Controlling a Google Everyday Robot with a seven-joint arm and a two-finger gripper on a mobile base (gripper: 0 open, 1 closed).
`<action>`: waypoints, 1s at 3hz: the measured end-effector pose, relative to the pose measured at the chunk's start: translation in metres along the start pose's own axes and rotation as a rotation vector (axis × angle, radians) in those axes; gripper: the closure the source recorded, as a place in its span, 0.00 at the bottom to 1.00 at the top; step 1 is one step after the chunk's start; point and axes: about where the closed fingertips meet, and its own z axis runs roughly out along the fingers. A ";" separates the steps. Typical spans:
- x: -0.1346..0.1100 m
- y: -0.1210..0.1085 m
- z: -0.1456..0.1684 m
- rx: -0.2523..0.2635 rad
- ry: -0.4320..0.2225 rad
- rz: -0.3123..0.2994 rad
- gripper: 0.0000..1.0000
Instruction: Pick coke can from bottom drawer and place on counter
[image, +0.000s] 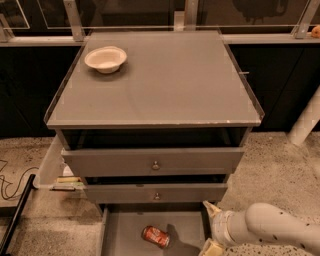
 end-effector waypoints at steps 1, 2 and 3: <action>0.000 0.000 0.000 0.000 0.000 0.000 0.00; 0.003 0.001 0.017 -0.016 0.001 0.008 0.00; 0.021 -0.022 0.061 0.009 -0.011 -0.031 0.00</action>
Offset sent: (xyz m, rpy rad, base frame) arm 0.0076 0.0134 -0.0345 0.0084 0.0393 0.0003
